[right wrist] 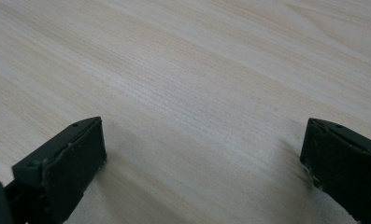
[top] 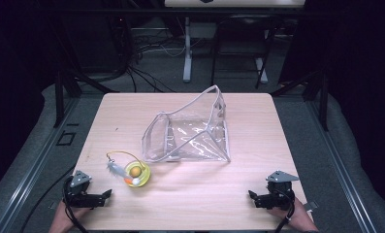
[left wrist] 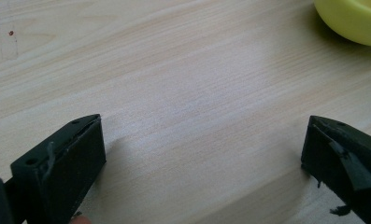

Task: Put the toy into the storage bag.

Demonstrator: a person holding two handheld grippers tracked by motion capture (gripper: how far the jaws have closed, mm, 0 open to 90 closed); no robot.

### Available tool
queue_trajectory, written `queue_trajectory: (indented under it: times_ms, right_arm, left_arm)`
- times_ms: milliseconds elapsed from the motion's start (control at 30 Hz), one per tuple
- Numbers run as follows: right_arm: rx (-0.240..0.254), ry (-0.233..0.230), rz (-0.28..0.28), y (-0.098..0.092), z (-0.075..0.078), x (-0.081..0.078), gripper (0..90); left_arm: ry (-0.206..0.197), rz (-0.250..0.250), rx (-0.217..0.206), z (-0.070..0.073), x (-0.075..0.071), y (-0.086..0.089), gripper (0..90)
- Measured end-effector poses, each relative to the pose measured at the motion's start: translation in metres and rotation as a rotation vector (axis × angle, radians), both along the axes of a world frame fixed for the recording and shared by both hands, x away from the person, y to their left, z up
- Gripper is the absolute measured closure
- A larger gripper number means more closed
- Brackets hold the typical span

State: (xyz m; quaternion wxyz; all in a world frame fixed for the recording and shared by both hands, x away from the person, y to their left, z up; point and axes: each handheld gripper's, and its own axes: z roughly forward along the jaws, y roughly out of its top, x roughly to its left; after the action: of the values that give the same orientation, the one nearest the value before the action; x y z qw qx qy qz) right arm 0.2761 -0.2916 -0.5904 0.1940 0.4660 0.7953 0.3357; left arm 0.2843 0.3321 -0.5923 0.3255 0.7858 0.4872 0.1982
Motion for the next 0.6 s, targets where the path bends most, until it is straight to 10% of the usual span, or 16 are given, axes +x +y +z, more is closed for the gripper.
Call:
queue_trajectory:
  times_ms: [367, 600]
  right_arm:
    - [-0.003, 0.005, 0.001, 0.0, 0.001, -0.003, 0.0]
    - [-0.002, 0.005, 0.006, -0.001, 0.0, -0.003, 0.0]
  left_arm:
    - [0.024, 0.048, 0.053, 0.007, 0.004, -0.009, 0.3]
    - [0.012, 0.042, -0.024, 0.027, 0.0, -0.016, 0.3]
